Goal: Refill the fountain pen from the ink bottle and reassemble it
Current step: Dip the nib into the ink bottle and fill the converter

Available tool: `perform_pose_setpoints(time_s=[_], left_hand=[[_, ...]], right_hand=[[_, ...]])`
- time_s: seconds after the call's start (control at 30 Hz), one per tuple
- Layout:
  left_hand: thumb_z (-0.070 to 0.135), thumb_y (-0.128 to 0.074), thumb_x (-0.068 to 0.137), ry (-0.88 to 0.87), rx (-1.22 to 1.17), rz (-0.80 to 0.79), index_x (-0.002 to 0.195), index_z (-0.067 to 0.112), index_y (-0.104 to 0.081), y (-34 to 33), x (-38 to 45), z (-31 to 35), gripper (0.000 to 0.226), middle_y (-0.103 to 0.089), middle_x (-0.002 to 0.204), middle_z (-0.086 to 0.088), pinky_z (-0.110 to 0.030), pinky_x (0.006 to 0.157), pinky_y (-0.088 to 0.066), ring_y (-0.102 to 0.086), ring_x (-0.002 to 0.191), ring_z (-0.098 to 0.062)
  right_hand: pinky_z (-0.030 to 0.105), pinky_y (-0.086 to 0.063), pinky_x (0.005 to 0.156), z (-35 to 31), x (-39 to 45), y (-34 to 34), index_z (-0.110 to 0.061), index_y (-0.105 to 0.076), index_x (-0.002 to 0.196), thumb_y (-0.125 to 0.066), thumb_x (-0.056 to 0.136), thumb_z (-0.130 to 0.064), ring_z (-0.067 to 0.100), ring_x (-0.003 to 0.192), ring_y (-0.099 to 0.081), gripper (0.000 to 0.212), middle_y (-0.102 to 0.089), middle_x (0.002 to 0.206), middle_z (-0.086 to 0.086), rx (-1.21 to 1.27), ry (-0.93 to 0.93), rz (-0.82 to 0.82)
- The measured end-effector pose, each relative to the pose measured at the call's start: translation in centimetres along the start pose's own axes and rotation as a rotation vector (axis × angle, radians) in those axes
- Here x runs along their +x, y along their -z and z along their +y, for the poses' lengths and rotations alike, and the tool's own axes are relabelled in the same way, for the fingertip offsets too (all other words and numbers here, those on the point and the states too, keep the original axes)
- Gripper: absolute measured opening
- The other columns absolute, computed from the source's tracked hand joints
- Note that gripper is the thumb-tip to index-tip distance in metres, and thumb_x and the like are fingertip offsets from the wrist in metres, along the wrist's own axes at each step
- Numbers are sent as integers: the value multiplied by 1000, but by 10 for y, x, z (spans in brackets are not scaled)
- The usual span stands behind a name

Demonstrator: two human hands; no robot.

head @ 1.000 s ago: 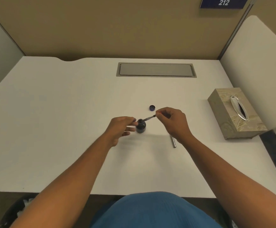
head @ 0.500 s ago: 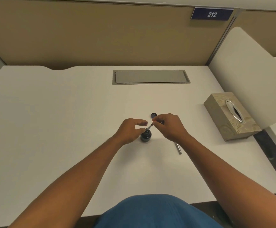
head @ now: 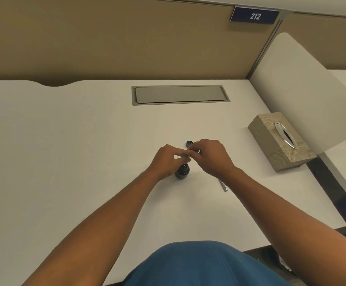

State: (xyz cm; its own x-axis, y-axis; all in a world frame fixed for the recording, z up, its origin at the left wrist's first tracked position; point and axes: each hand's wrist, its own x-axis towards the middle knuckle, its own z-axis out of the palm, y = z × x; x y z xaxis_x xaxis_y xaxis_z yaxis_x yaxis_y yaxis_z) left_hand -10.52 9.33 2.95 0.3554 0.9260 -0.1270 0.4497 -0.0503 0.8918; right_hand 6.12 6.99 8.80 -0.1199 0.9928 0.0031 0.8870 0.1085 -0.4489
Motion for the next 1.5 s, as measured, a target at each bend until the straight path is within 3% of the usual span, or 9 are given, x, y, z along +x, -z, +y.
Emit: perform_pose_setpoints(time_s=[0.33, 0.57, 0.7, 0.77, 0.9, 1.2, 1.27, 1.5], left_hand=[[29, -76, 84, -38, 7, -47, 101, 31, -80, 6, 3, -11, 17, -78, 100, 13, -26, 93, -50, -68, 99, -1], [32, -75, 86, -44, 12, -36, 101, 31, -80, 5, 1, -15, 16, -77, 97, 11, -15, 79, -47, -62, 88, 13], [30, -76, 85, -68, 66, -27, 101, 37, -79, 2, 3, -18, 18, -75, 95, 4, -30, 83, -48, -60, 94, -8], [30, -76, 85, -82, 96, -21, 103, 37, -78, 2, 4, -21, 20, -73, 96, 1, -30, 84, -46, -56, 100, -13], [30, -76, 85, -102, 135, -11, 109, 28, -78, 3, 5, -21, 23, -69, 96, 8, -28, 86, -43, -51, 103, -9], [32, -76, 85, -113, 143, -6, 105, 33, -79, 0, 8, -20, 20, -63, 94, 8, -31, 88, -46, -52, 104, -11], [32, -75, 85, -117, 152, 1, 106, 32, -79, -1, 8, -21, 21, -59, 90, 14, -30, 88, -45, -51, 106, -11], [35, -76, 84, -81, 136, -20, 109, 32, -77, -3, 7, -23, 25, -56, 105, 4, -25, 91, -43, -51, 105, -6]], right_hand=[[27, -35, 58, -4, 5, -9, -24, -76, 88, -59, 94, -42, 11, 69, -55, 25, -70, 83, -8, -78, 2, -24], [29, -39, 61, 0, 1, -17, -27, -75, 94, -58, 94, -40, 12, 73, -56, 22, -71, 87, -8, -99, -10, -64], [31, -45, 65, 1, 0, -20, -27, -73, 93, -58, 94, -40, 13, 77, -61, 20, -72, 85, -11, -93, -5, -36], [32, -46, 65, 2, -2, -19, -26, -73, 91, -58, 94, -40, 13, 75, -61, 21, -71, 83, -11, -76, 10, -19], [31, -45, 66, 5, -4, -16, -25, -73, 91, -61, 93, -36, 11, 75, -60, 17, -71, 83, -11, -51, 33, 9], [29, -46, 68, 3, -7, -14, -21, -74, 93, -63, 93, -30, 8, 71, -58, 15, -72, 85, -6, 10, 40, 38], [30, -46, 70, 3, -7, -14, -20, -75, 97, -62, 94, -29, 10, 74, -61, 16, -72, 88, -4, 11, 35, 32], [32, -43, 70, 7, -5, -18, -20, -74, 107, -57, 97, -28, 22, 85, -63, 21, -72, 92, 2, -75, 49, 4]])
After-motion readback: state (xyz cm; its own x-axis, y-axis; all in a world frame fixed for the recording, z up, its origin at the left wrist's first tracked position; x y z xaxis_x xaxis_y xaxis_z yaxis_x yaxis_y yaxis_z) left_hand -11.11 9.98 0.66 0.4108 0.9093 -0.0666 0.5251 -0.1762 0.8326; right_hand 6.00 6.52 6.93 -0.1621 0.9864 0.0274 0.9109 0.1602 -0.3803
